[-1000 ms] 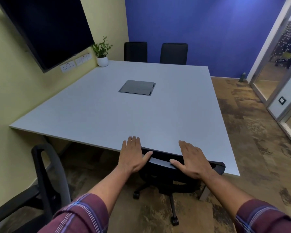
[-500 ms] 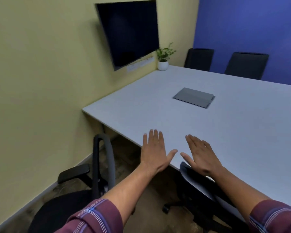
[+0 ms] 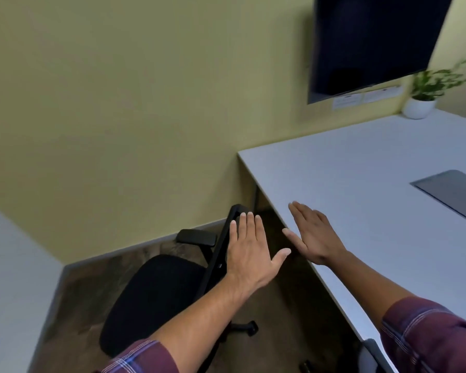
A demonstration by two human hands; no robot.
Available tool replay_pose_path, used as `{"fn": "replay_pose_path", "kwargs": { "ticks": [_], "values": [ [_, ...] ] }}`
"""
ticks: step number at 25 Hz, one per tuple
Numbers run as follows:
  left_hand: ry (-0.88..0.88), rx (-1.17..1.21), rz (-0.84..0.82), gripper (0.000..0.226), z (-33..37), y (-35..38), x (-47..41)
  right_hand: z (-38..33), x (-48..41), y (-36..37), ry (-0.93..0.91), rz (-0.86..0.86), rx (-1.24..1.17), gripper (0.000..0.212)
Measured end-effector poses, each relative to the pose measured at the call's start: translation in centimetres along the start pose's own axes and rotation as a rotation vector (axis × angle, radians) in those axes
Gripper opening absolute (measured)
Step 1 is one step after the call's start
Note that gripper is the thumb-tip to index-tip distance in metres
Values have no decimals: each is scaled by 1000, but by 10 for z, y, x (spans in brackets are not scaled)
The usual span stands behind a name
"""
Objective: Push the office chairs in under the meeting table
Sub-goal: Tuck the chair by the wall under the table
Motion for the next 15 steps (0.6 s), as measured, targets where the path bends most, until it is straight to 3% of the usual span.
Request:
{"fn": "replay_pose_path", "kwargs": {
  "ticks": [3, 10, 15],
  "values": [
    [-138, 16, -4, 116, -21, 5, 12, -16, -40, 13, -177, -7, 14, 86],
    [-402, 14, -163, 121, -54, 15, 51, -62, -103, 36, -547, -113, 68, 93],
    [-546, 54, -319, 125, -59, 25, 91, -88, -137, 42, -770, -365, 188, 102]
  ]
}}
Point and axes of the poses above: each hand's wrist, its own x-axis away from the middle knuckle, its own y-axis out of the palm, z = x × y, the point moved 1 cm from there along -x, towards the middle knuckle, and after that the axes turned 9 degrees about -y, right-handed, at the moved point
